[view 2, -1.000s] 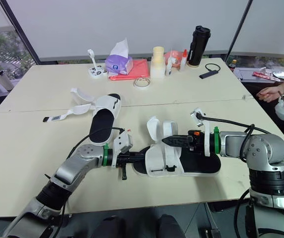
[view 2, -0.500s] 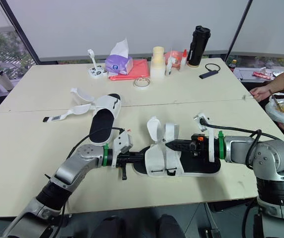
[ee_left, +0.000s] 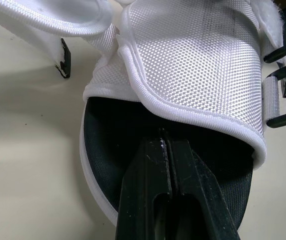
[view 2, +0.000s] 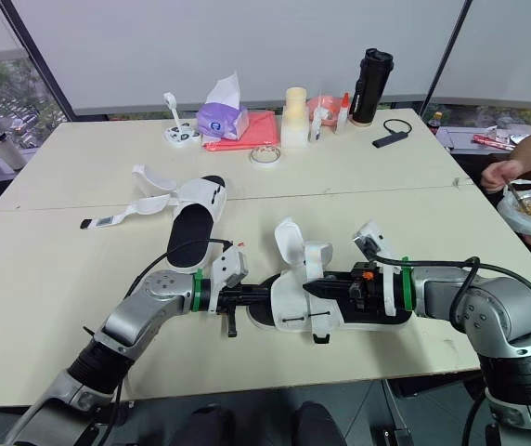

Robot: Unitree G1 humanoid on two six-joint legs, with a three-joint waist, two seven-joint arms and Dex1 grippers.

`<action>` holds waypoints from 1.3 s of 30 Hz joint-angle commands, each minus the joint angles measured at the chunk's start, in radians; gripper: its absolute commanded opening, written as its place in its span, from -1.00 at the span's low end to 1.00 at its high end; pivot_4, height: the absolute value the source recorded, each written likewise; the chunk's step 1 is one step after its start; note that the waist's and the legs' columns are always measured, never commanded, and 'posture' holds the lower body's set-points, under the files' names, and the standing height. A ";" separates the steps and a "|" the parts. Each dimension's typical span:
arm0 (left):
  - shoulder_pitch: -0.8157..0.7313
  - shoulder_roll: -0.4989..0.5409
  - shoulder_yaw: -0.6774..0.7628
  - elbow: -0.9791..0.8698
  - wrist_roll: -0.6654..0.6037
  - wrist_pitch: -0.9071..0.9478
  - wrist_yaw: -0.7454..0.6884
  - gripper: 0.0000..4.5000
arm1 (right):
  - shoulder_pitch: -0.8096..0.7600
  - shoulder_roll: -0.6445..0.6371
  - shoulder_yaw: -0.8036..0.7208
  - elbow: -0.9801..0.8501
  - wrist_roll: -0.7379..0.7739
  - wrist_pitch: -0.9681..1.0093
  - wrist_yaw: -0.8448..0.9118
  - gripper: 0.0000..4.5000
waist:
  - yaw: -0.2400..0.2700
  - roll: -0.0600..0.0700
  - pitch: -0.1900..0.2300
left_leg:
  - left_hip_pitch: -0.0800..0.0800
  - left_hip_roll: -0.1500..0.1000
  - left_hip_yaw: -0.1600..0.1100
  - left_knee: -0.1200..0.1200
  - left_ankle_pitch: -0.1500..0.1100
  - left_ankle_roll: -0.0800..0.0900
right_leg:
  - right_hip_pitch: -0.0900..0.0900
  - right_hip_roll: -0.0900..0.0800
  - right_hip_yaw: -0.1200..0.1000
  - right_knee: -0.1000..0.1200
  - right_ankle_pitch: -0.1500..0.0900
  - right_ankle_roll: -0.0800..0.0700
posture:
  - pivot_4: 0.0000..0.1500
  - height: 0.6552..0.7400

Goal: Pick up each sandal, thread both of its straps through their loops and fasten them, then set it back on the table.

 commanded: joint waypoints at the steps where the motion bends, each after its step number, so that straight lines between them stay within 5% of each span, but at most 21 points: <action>1: 0.036 0.019 -0.020 0.028 0.039 0.028 0.010 -1.00 | 0.036 -0.041 -0.117 -0.047 0.035 0.003 -0.025 0.52 | 0.001 0.000 0.000 | 0.000 0.000 0.000 0.000 0.000 0.000 | 0.000 0.000 0.000 0.000 0.000 0.000 | 1.00 1.00; 9: 0.041 0.013 -0.021 0.031 0.037 0.024 0.005 -1.00 | 0.305 -0.117 -0.325 -0.248 0.222 0.091 -0.018 0.52 | -0.001 0.001 -0.001 | 0.000 0.001 0.000 -0.002 0.000 0.000 | 0.000 0.001 0.000 0.000 0.000 0.000 | 1.00 1.00; 15: 0.024 0.009 -0.023 0.047 0.037 0.019 -0.009 -1.00 | 0.497 -0.088 -0.317 -0.353 0.265 0.067 -0.073 0.52 | -0.002 0.001 -0.003 | 0.001 0.001 0.000 -0.001 0.000 0.000 | 0.001 0.002 0.001 0.000 0.000 0.000 | 1.00 1.00; 39: 0.015 0.011 -0.025 0.050 0.049 0.022 -0.016 -1.00 | 0.435 0.015 -0.105 -0.231 0.184 -0.087 -0.155 0.52 | -0.002 0.001 -0.005 | 0.001 0.001 0.000 -0.001 0.000 0.000 | 0.001 0.002 0.001 -0.001 0.000 0.000 | 1.00 1.00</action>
